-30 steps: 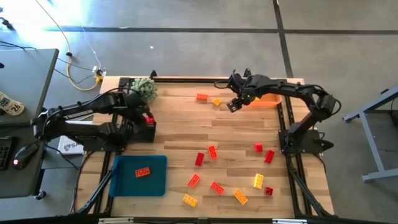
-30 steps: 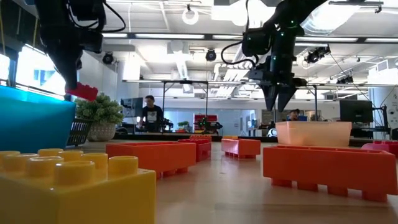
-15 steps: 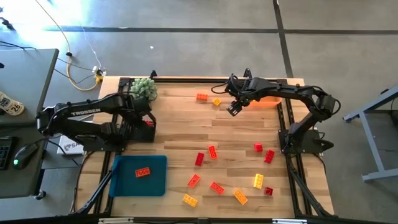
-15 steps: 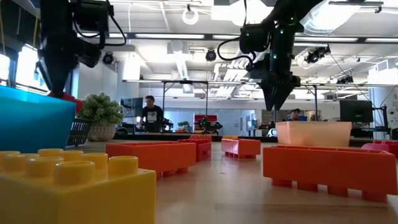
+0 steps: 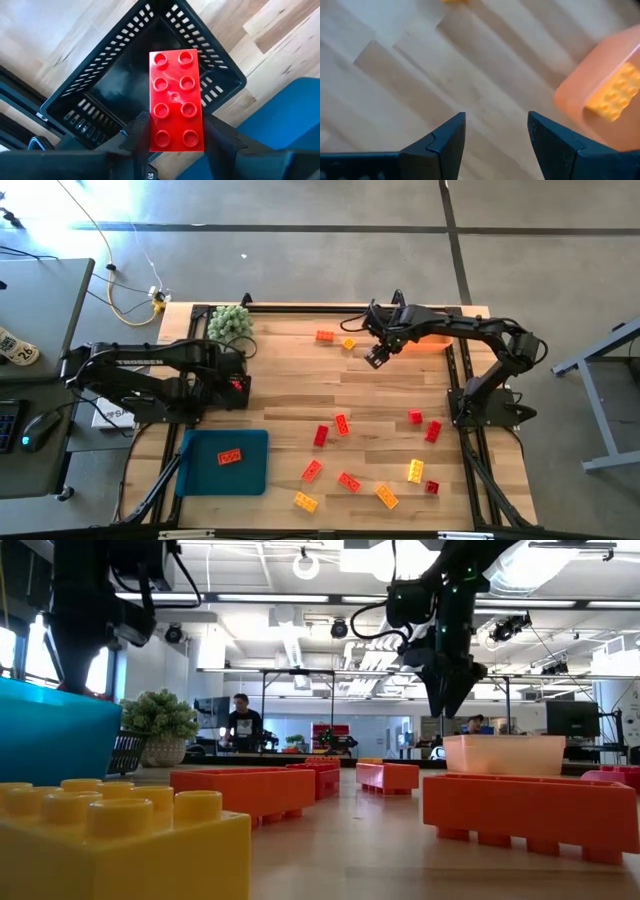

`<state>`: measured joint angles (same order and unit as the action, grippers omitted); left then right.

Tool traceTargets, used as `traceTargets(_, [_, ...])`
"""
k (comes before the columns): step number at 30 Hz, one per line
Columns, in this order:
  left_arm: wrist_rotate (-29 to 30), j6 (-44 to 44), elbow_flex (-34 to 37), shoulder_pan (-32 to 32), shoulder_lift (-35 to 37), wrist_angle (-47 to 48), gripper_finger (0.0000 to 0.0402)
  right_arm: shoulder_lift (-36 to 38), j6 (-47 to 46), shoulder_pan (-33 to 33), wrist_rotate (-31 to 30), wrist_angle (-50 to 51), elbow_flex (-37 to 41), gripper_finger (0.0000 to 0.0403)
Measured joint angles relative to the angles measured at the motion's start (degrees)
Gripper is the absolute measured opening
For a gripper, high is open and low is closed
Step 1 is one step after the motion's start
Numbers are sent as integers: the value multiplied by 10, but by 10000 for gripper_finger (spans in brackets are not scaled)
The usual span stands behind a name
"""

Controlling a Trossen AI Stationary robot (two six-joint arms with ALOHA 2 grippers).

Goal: Sort & place blocks by color
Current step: Put the red game piece into the black bin, then put the yellow game piece into the orange bin

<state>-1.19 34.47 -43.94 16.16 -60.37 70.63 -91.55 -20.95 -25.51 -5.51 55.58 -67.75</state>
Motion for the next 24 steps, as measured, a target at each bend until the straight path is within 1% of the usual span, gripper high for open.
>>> traceTargets(3, [4, 0, 0, -1, -4, 0, 152, 0, 0, 16, 15, 13, 0, 201])
traceTargets(7, [11, -5, 0, -1, -6, 0, 175, 0, -12, 43, 16, 29, 0, 201])
traceTargets(11, [26, -6, 0, -1, -6, 0, 189, 0, -20, 72, 16, 44, 0, 201])
traceTargets(16, [36, -6, 0, -1, -6, -2, 194, 0, -28, 104, 15, 64, 0, 201])
traceTargets(20, [35, -6, 0, -1, -6, -5, 195, 0, -23, 120, -14, 69, 0, 201])
traceTargets(24, [31, -3, -1, -1, -6, -5, 195, 0, -13, 120, -31, 61, 0, 201])
